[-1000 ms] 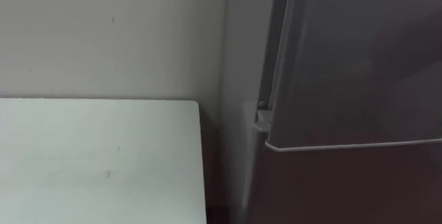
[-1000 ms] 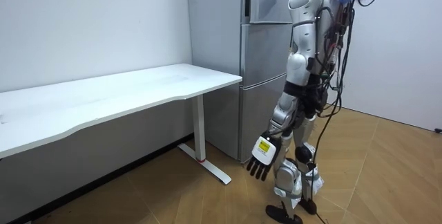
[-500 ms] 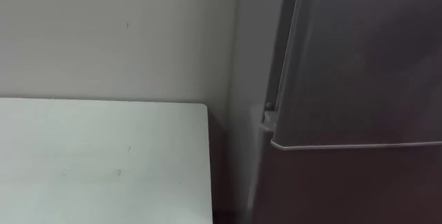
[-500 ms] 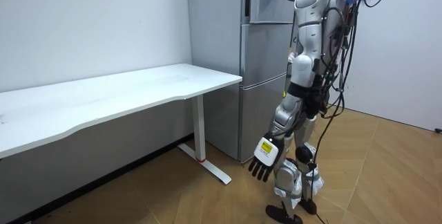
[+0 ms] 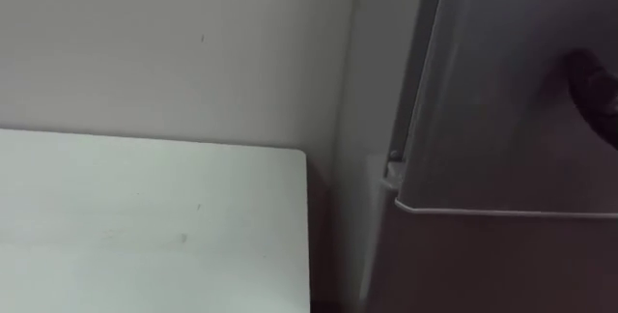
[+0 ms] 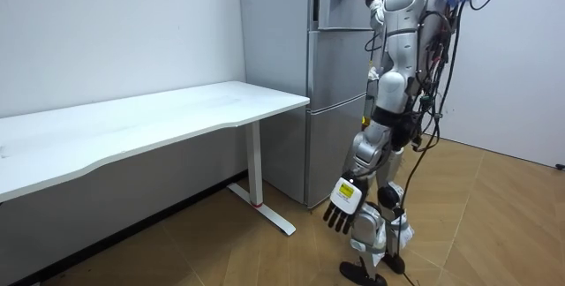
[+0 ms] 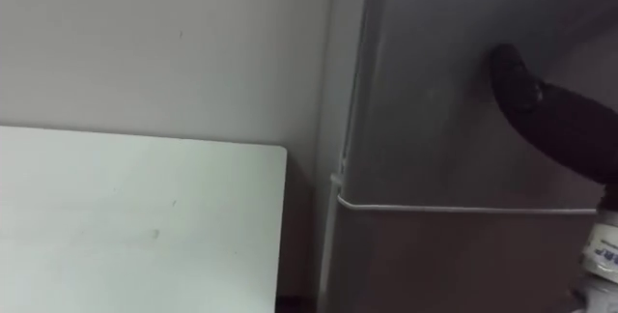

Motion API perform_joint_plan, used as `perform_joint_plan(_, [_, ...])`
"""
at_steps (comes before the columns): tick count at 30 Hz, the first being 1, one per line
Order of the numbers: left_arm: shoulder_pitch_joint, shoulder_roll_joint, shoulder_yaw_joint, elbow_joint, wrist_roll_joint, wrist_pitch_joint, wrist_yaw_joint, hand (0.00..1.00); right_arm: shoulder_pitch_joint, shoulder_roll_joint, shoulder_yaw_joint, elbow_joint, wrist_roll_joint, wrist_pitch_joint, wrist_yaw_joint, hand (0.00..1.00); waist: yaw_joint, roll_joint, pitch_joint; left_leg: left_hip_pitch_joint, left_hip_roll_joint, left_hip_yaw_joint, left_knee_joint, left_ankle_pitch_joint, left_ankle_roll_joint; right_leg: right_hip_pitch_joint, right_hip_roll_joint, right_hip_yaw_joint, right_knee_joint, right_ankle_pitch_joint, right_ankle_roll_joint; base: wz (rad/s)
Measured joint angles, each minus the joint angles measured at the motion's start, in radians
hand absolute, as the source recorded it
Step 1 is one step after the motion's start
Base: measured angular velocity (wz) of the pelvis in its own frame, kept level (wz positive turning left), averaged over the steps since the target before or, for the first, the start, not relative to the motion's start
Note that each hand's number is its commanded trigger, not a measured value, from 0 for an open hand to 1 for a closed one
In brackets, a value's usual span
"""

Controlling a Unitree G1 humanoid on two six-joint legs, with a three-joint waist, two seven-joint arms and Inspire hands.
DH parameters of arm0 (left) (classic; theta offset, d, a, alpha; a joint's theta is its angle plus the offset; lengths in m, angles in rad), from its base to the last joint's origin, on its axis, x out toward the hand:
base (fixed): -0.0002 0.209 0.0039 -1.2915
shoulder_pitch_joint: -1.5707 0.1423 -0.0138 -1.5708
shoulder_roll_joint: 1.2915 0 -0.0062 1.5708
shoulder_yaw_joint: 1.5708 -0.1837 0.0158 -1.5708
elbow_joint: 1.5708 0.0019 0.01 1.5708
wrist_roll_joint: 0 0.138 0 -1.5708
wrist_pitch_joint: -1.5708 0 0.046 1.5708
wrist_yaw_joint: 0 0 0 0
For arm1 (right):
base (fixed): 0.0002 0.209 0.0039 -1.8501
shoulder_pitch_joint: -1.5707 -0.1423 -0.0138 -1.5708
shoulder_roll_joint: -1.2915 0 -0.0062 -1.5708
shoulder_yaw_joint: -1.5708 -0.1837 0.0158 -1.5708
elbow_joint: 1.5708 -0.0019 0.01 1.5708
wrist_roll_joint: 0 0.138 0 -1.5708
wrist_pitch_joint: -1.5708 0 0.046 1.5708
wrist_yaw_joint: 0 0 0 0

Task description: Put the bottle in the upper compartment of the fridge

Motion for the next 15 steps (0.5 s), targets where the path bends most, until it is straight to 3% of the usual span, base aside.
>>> perform_joint_plan(6, [-0.012,0.001,0.000,0.003,0.000,0.020,-0.022,0.00,-0.013,0.000,0.010,0.006,-0.009,0.032,0.016,0.00,0.005,0.006,-0.0005,0.005,0.000,-0.003,0.004,0.000,0.000,0.010,-0.002,-0.020,-0.001,0.000,0.000,0.01])
perform_joint_plan(15, [-0.007,0.012,-0.034,-0.006,0.002,0.038,-0.034,0.00,-0.024,0.000,0.058,0.066,-0.063,0.030,0.036,0.00,0.005,0.010,0.0010,0.004,0.000,-0.004,0.006,0.003,-0.001,0.010,-0.005,-0.026,-0.001,0.000,-0.001,0.00])
